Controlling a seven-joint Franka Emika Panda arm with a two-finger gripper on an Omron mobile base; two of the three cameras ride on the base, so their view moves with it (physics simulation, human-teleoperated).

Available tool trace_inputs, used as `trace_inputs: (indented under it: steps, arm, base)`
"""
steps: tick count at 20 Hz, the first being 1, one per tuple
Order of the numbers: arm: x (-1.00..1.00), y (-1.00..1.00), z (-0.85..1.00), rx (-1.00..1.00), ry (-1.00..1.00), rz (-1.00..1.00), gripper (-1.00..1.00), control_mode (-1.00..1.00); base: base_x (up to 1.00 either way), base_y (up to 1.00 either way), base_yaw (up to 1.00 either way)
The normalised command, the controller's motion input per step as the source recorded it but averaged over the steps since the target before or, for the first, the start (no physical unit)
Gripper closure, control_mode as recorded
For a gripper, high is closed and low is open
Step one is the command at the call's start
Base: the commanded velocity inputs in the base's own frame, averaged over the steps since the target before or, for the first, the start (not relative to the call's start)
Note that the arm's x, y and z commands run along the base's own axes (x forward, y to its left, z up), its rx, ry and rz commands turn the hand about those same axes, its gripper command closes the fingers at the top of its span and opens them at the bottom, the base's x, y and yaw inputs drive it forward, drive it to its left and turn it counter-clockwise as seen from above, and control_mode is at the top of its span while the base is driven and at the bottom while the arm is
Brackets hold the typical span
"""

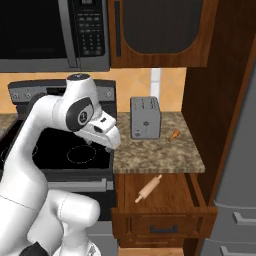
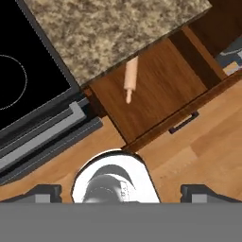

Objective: Pick the rolling pin from the drawer and place it on the counter.

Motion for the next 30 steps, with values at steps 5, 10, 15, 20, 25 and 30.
trace_inputs:
  steps: [5, 10, 15, 20, 25, 30]
  arm:
    - [0.1, -1.0, -0.39, 0.03, 0.24, -0.64, -1.0, -1.0]
    - [0.01, -1.0, -0.81, 0.08, 0.15, -0.59, -1.0, -1.0]
    - [0.01, -1.0, -0.99, 0.15, 0.11, -0.59, -1.0, -1.0]
    - [0.24, -0.97, -0.97, 0.1, -0.09, -0.06, -1.0, -1.0]
    - [0.4, -0.26, -0.7, 0.02, -0.13, 0.25, -1.0, -1.0]
    - [0.46, -0.01, -0.62, 0.0, -0.02, 0.16, -1.0, -1.0]
  base:
    - [0.0, 0.0, 0.0]
    - [0.0, 0.0, 0.0]
    - [0.0, 0.0, 0.0]
    - [0.0, 0.0, 0.0]
    - [0.0, 0.0, 0.0]
    - [0.0, 0.0, 0.0]
